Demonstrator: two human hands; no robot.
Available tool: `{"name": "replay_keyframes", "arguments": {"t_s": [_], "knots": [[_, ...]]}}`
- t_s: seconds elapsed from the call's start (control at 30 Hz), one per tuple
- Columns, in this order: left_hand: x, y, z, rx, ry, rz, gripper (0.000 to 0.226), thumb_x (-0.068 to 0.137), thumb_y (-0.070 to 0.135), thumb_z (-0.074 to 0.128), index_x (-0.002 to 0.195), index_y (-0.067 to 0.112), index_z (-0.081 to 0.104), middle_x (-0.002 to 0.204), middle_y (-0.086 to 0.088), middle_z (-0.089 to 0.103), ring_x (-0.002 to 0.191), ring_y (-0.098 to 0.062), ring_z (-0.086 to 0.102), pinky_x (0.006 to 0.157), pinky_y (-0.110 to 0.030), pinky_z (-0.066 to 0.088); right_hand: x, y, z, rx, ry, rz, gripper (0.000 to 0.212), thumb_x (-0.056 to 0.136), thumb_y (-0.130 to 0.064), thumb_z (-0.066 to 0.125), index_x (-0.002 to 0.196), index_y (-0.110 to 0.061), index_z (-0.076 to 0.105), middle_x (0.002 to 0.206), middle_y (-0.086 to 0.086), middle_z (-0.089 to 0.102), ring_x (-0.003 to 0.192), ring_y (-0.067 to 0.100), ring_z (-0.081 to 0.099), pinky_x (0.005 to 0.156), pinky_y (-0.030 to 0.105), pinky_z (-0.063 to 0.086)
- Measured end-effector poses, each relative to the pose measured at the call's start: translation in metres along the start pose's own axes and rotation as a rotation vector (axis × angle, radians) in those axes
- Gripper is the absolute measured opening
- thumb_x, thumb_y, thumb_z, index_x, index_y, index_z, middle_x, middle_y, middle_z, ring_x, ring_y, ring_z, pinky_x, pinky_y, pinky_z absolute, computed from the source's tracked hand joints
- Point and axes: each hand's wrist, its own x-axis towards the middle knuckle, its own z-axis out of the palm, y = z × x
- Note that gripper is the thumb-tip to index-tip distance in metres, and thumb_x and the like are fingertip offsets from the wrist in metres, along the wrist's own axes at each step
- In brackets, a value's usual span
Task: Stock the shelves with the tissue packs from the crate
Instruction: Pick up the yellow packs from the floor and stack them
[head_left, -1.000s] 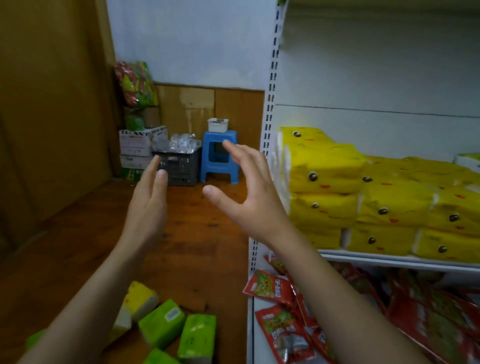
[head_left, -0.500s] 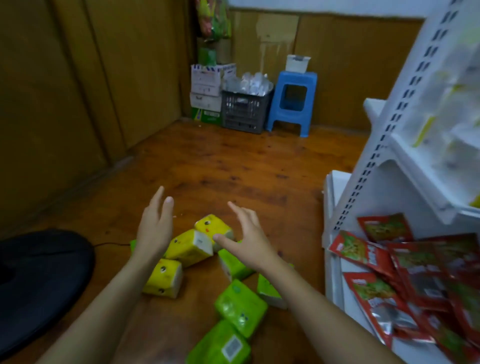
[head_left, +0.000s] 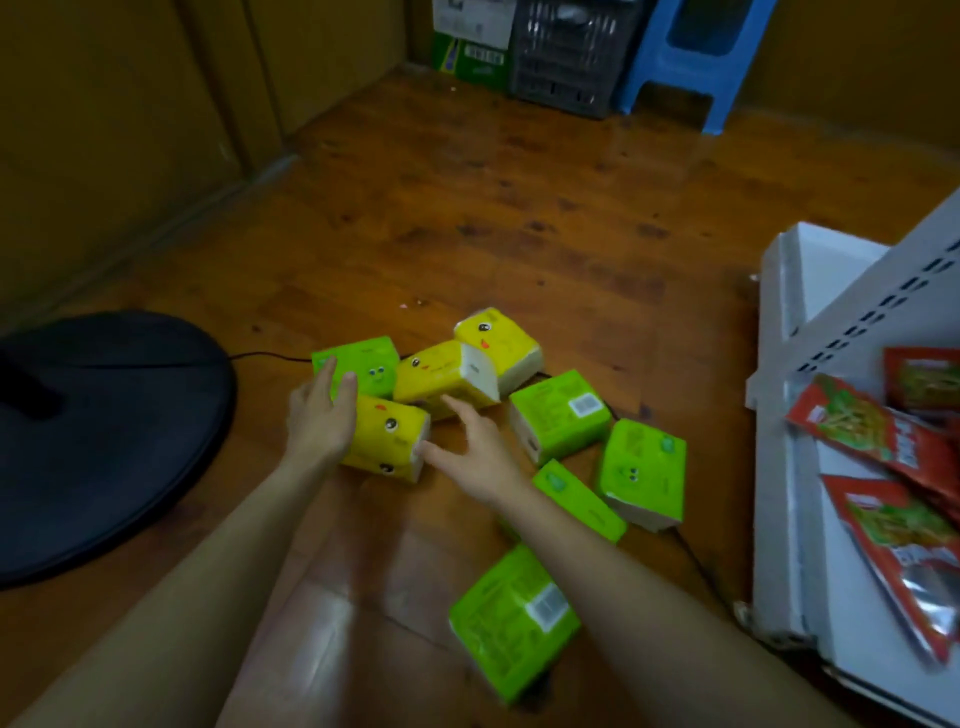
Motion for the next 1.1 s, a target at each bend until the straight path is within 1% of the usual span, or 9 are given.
{"name": "replay_keyframes", "arguments": {"t_s": [0.23,0.37,0.5,0.57,0.67,0.83,0.9,1.0,1.1], "knots": [[0.001,-0.038,0.006,-0.187,-0.214,-0.139,0.062,0.096,0.032,0.050,0.148,0.015,0.023,0.152,-0.011,0.029,0.140,-0.024,0.027,0.116,-0.036,0.022,0.023,0.000,0.058,0.346,-0.095,0.100,0.087,0.082,-0.010,0.069,0.148,-0.011,0.013,0.151,0.006,0.021,0.139,0.017,0.025,0.113,0.031,0.026],[-0.014,-0.044,0.001,-0.270,-0.141,-0.193,0.085,0.083,0.042,0.060,0.150,0.017,0.014,0.153,-0.007,0.026,0.142,-0.022,0.022,0.117,-0.039,0.018,0.022,-0.001,0.059,0.490,-0.094,0.144,0.085,0.083,-0.005,0.066,0.148,-0.012,0.011,0.149,0.007,0.030,0.129,0.009,0.036,0.108,0.027,0.033],[-0.027,-0.041,-0.006,-0.430,-0.075,-0.280,0.072,0.096,0.031,0.049,0.151,0.018,0.004,0.153,0.000,0.028,0.140,-0.019,0.028,0.113,-0.041,0.025,0.007,-0.006,0.041,0.503,-0.109,0.143,0.078,0.087,-0.011,0.063,0.148,-0.013,0.015,0.147,0.009,0.034,0.132,0.018,0.038,0.096,0.019,0.038],[-0.033,-0.029,-0.014,-0.401,-0.053,-0.257,0.078,0.091,0.047,0.052,0.150,0.021,0.008,0.153,0.000,0.028,0.139,-0.022,0.030,0.112,-0.049,0.027,-0.004,-0.017,0.025,0.493,-0.087,0.133,0.073,0.088,-0.016,0.061,0.148,-0.016,0.019,0.146,0.007,0.035,0.127,0.017,0.042,0.080,0.020,0.041],[-0.036,-0.005,-0.024,-0.300,-0.051,-0.184,0.115,0.055,0.086,0.053,0.149,0.030,0.015,0.154,-0.004,0.025,0.139,-0.029,0.028,0.107,-0.054,0.034,-0.019,-0.038,-0.006,0.491,-0.022,0.075,0.070,0.088,-0.020,0.062,0.146,-0.022,0.024,0.146,0.002,0.036,0.128,0.017,0.042,0.087,0.028,0.041],[-0.061,0.101,-0.031,-0.251,-0.059,0.004,0.070,0.091,0.053,0.049,0.147,0.017,0.027,0.152,-0.013,0.025,0.138,-0.031,0.028,0.111,-0.047,0.030,-0.056,-0.086,-0.094,0.502,0.146,-0.141,0.063,0.087,-0.011,0.062,0.142,-0.018,0.032,0.133,0.003,0.046,0.108,0.011,0.048,0.075,0.016,0.043],[-0.079,0.150,-0.030,-0.318,-0.077,0.075,0.070,0.093,0.046,0.048,0.149,0.016,0.019,0.154,-0.007,0.023,0.139,-0.026,0.029,0.112,-0.043,0.029,-0.071,-0.105,-0.137,0.454,0.225,-0.248,0.058,0.086,-0.008,0.062,0.138,-0.015,0.037,0.134,0.009,0.048,0.111,0.012,0.048,0.078,0.012,0.042],[-0.115,0.224,-0.036,-0.489,-0.155,0.143,0.072,0.091,0.043,0.052,0.149,0.029,0.012,0.139,0.005,0.033,0.106,-0.021,0.053,0.080,-0.035,0.053,-0.100,-0.142,-0.198,0.370,0.354,-0.390,0.047,0.086,-0.008,0.062,0.130,-0.014,0.045,0.129,0.012,0.051,0.113,0.012,0.048,0.089,0.017,0.041],[-0.140,0.295,-0.044,-0.576,-0.235,0.268,0.070,0.093,0.037,0.052,0.150,0.029,0.013,0.129,0.001,0.044,0.079,-0.014,0.058,0.048,-0.022,0.051,-0.133,-0.179,-0.251,0.265,0.511,-0.494,0.048,0.085,-0.017,0.065,0.130,-0.017,0.046,0.131,0.005,0.049,0.121,0.016,0.046,0.101,0.030,0.040]]}}
